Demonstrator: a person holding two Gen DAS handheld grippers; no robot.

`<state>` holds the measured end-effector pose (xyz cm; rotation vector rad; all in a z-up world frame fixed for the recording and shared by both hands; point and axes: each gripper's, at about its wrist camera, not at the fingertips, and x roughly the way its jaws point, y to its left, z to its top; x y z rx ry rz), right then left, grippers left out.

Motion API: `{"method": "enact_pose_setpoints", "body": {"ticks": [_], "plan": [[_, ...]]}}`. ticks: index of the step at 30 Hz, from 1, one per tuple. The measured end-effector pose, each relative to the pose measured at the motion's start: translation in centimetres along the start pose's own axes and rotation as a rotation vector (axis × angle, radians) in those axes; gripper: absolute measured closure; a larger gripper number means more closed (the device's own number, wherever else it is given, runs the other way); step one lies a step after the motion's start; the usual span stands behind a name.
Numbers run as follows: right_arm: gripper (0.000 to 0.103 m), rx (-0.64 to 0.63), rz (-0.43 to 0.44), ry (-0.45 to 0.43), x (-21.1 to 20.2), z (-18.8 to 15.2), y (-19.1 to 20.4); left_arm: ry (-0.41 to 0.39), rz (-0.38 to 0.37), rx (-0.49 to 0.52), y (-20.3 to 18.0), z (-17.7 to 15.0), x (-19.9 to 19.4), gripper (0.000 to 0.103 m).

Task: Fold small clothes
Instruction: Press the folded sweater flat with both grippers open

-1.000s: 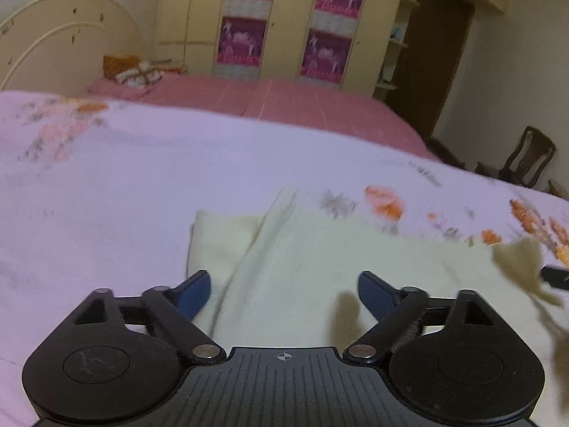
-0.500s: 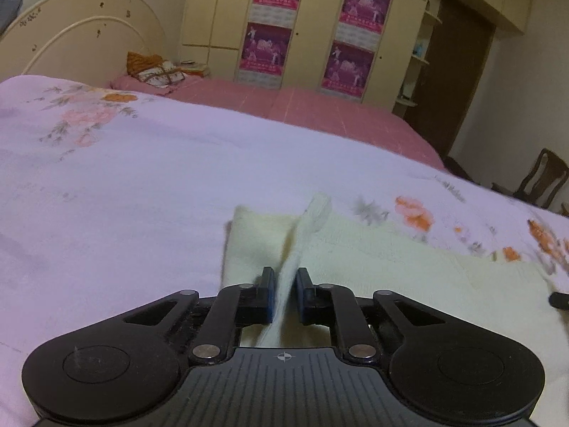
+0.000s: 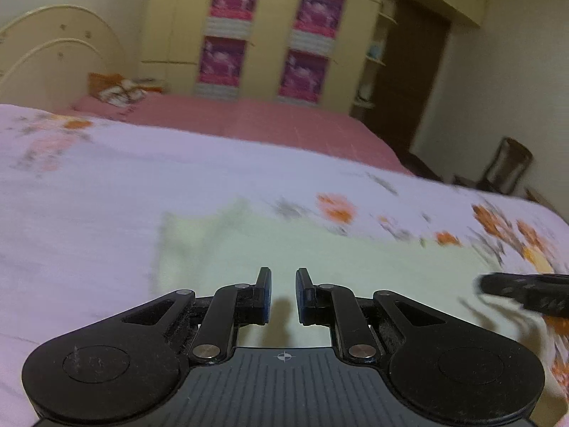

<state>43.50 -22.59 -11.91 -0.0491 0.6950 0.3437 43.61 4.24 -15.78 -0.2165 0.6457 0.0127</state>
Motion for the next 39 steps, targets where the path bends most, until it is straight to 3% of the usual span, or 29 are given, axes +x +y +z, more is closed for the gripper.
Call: {"method": "enact_pose_setpoints", "body": {"ticks": [4,6,8,14,18,24,32,39], "plan": [[0.077,-0.081,0.038,0.041,1.5,-1.1,3.8,0.032,0.048,-0.022,0.8,-0.9,1.6,0.09],[0.076,-0.126,0.01,0.057,2.0,-1.8,4.3,0.022,0.049,-0.064,2.3,-1.2,1.3,0.091],[0.075,-0.141,-0.026,0.044,2.1,-2.6,3.2,0.019,0.056,-0.046,2.9,-1.6,0.7,0.091],[0.075,-0.005,-0.09,0.044,0.5,-2.3,-0.5,0.029,0.067,-0.03,2.1,-1.8,-1.3,0.09],[0.072,-0.011,-0.03,0.023,-1.1,-2.7,1.6,0.058,0.009,-0.031,0.3,-2.3,-2.3,0.09],[0.07,-0.087,-0.014,0.034,-0.5,-3.2,5.3,0.085,0.017,-0.066,0.3,-3.2,-1.7,0.088],[0.067,-0.089,-0.076,0.074,-0.8,-4.2,3.7,0.105,0.042,-0.062,0.8,-3.2,-2.1,0.088],[0.065,-0.029,-0.026,0.068,-3.6,-4.5,4.4,0.122,0.075,-0.027,-0.6,-3.0,-3.8,0.088]]}}
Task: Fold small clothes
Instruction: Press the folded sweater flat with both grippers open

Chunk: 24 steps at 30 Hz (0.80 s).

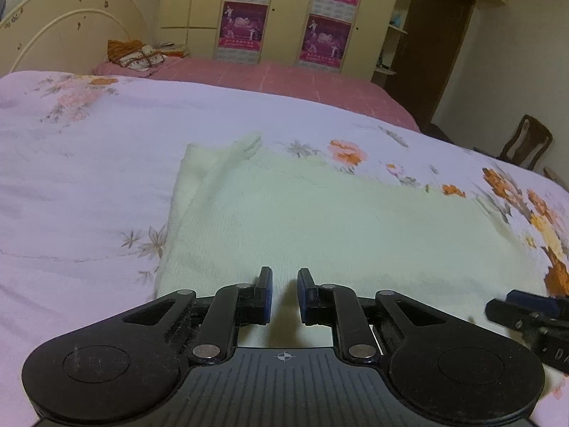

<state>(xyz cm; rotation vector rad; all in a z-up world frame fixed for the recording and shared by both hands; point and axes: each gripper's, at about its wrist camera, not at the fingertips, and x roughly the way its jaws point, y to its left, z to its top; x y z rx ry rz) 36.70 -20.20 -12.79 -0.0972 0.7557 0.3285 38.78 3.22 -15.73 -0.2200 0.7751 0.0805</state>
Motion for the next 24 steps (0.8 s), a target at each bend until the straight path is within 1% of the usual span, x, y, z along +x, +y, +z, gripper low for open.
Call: {"method": "enact_pose_setpoints", "body": {"ticks": [6,10,15,17,21,24], "plan": [[0.063,-0.02,0.03,0.031,-0.9,-1.4,1.2,0.031,-0.022,0.02,-0.8,-1.4,-1.1,0.087],[0.062,-0.037,0.036,0.041,-1.2,-2.1,2.0,0.048,-0.014,0.035,-1.1,-2.5,-1.3,0.087],[0.061,-0.071,-0.015,0.071,-0.9,-3.2,1.5,0.04,-0.009,0.053,-0.6,-3.6,-1.8,0.087],[0.061,-0.082,-0.03,0.067,-1.2,-3.7,0.9,0.038,-0.008,0.057,-0.4,-3.9,-2.1,0.087],[0.061,-0.075,-0.036,0.063,-1.8,-4.4,0.4,0.035,-0.013,0.042,0.0,-4.6,-2.8,0.087],[0.06,-0.073,-0.041,0.055,-2.4,-5.0,0.5,0.035,-0.018,0.049,0.2,-5.3,-3.6,0.087]]}}
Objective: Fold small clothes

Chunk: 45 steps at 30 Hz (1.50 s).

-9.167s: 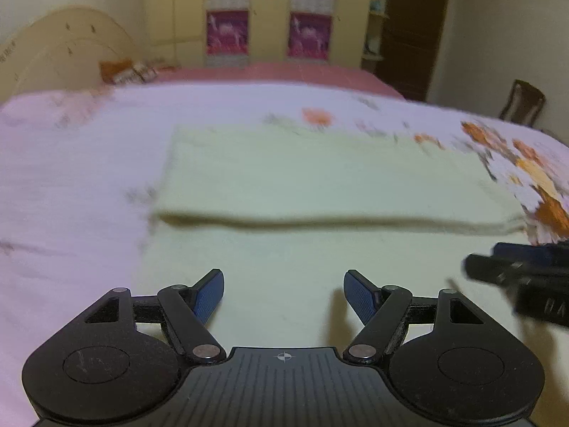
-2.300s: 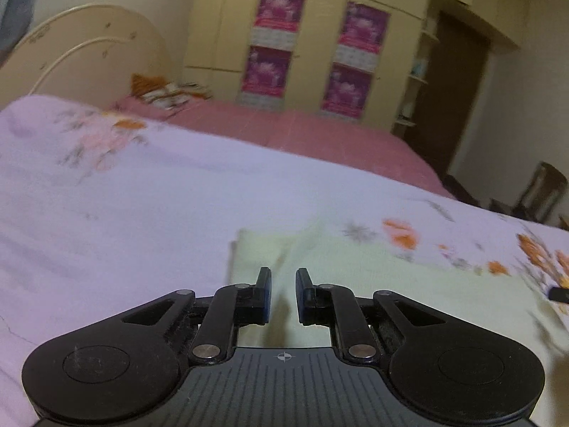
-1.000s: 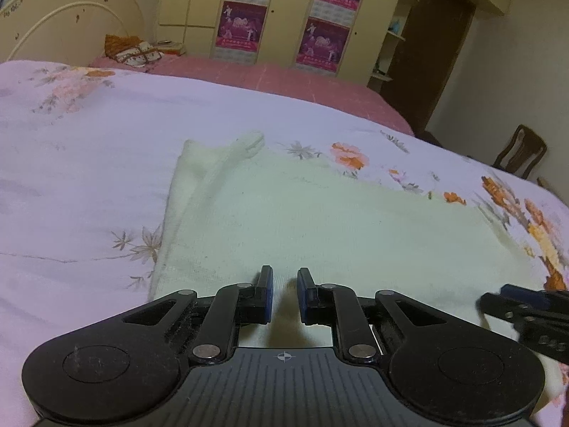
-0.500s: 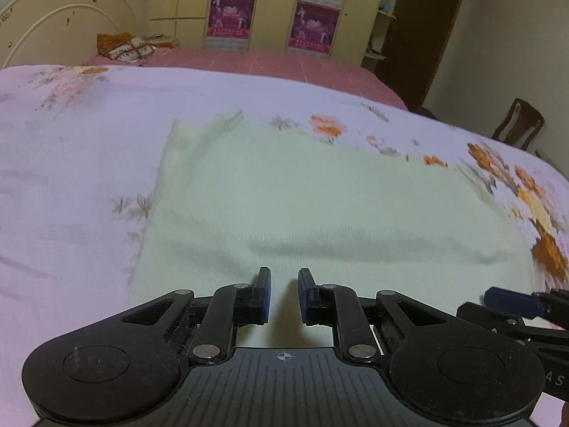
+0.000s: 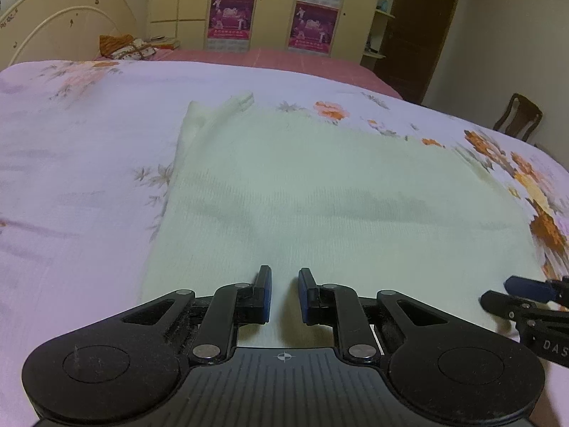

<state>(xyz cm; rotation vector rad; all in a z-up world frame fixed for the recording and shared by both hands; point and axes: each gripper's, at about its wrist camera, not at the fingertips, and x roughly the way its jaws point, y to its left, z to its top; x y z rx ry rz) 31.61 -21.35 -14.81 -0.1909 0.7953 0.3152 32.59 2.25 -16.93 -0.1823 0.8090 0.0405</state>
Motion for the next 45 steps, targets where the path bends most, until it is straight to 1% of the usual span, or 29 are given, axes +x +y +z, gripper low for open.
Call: {"method": "enact_pose_setpoints", "body": {"ticks": [4,9,13,15,17,18,20,21,22,24,25,30,33,36,42,44,45], "plan": [[0.06,-0.004,-0.001,-0.007,-0.2,-0.7,0.0,-0.024,0.007,0.013,-0.1,-1.1,-0.5,0.087],[0.059,0.007,0.001,0.005,-0.5,-0.7,0.0,0.004,0.017,0.015,-0.5,-0.8,-1.1,0.086],[0.059,0.014,0.01,0.012,-0.5,-0.7,-0.2,-0.006,0.02,0.032,-0.5,-1.2,-1.2,0.086],[0.059,0.015,0.006,0.016,-0.5,-0.6,-0.1,0.002,0.028,0.027,-0.6,-1.1,-1.3,0.086],[0.057,0.02,0.008,0.022,-0.7,-0.2,0.1,0.013,0.032,0.018,-0.7,-0.9,-1.4,0.086],[0.056,0.03,0.018,0.019,-0.9,-0.1,0.1,0.016,0.031,0.016,-0.8,-0.8,-1.5,0.084],[0.049,0.056,0.038,0.001,-1.4,0.3,0.0,0.019,0.02,0.012,-0.8,-0.7,-1.7,0.062],[0.049,0.06,0.044,-0.01,-1.7,0.4,0.1,0.017,0.014,0.008,-0.8,-0.8,-1.9,0.038],[0.049,0.058,0.048,-0.022,-2.0,0.5,0.3,0.007,0.02,0.01,-1.0,-0.9,-2.1,0.025],[0.049,0.047,0.051,-0.034,-2.2,0.8,0.8,-0.005,0.039,0.038,-1.5,-1.2,-2.3,0.024],[0.049,0.043,0.054,-0.031,-2.1,0.9,1.0,0.003,0.039,0.045,-1.6,-1.3,-2.1,0.024],[0.049,0.05,0.043,-0.01,-1.3,0.9,1.3,0.007,0.037,0.026,-1.3,-1.4,-2.2,0.024],[0.049,0.049,0.035,0.023,-0.6,0.6,1.3,0.012,0.034,0.015,-1.2,-1.2,-2.2,0.024],[0.049,0.062,0.045,0.017,-0.9,0.6,1.2,0.017,0.027,-0.005,-1.0,-1.0,-2.3,0.024],[0.047,0.063,0.058,-0.016,-1.7,1.1,1.3,0.017,-0.001,-0.079,0.0,-0.6,-3.0,0.024],[0.046,0.058,0.063,-0.023,-1.9,1.2,1.5,0.025,-0.013,-0.132,0.9,-0.6,-3.2,0.024],[0.046,0.054,0.064,-0.022,-1.8,1.2,1.6,0.03,-0.025,-0.175,1.5,-0.8,-3.2,0.024]]}}
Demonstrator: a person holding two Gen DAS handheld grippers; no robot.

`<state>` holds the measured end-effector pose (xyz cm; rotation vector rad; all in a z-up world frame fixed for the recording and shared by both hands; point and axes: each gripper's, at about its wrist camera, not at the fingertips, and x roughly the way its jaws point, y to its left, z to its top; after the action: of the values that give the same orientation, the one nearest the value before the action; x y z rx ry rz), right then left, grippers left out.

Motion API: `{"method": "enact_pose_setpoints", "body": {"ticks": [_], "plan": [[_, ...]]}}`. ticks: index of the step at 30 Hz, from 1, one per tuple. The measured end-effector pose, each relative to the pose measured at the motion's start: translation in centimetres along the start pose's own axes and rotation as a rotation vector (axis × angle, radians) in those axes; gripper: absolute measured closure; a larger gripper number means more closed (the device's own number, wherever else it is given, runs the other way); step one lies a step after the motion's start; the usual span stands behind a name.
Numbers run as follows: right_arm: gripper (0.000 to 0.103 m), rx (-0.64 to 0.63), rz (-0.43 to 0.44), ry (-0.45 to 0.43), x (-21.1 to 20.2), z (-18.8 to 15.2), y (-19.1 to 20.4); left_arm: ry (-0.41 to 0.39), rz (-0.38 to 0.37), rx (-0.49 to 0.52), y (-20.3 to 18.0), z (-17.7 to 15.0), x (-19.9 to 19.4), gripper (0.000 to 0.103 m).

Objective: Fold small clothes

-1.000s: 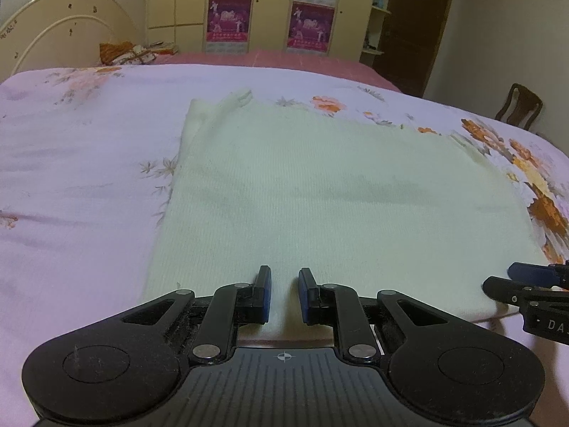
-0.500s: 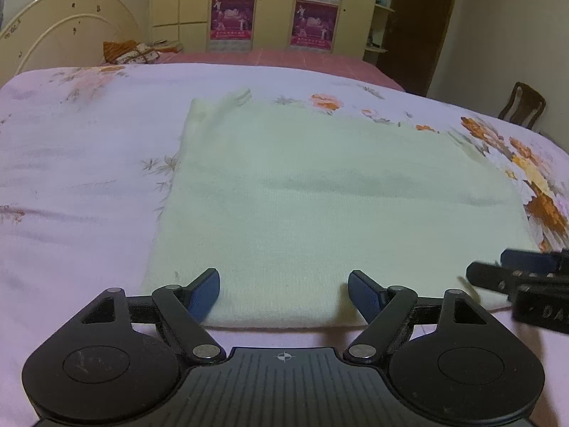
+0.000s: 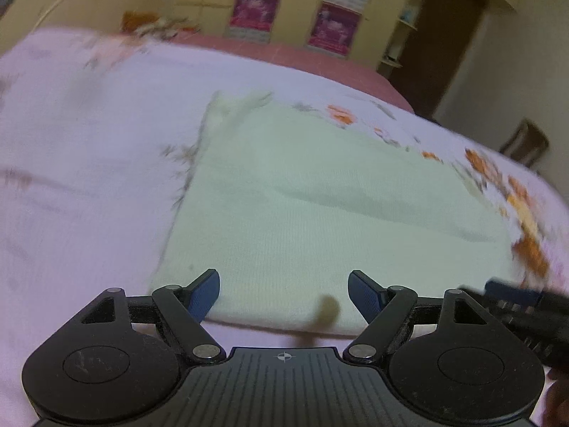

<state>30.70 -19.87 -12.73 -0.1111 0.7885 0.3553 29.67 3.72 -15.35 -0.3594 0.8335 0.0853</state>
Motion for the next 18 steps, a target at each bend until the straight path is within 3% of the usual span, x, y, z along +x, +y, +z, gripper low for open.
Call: {"method": "enact_pose_setpoints", "body": {"ticks": [5,7,10,15,18], "plan": [[0.046,0.018,0.009,0.021,0.6,-0.3,-0.1,0.006,-0.125,-0.289,3.4,-0.9,-0.2,0.025],[0.046,0.021,0.014,0.02,0.7,-0.3,0.1,0.012,-0.177,-0.387,4.2,-1.4,0.1,0.039],[0.046,0.011,0.02,0.015,0.9,-0.2,0.4,0.024,-0.223,-0.495,4.9,-2.3,0.9,0.042],[0.046,0.01,0.031,0.021,1.5,0.0,0.5,0.017,-0.208,-0.535,5.0,-3.2,0.3,0.041],[0.046,0.004,0.028,0.02,1.6,0.1,0.5,-0.008,-0.15,-0.473,5.0,-3.5,-0.8,0.041]]}}
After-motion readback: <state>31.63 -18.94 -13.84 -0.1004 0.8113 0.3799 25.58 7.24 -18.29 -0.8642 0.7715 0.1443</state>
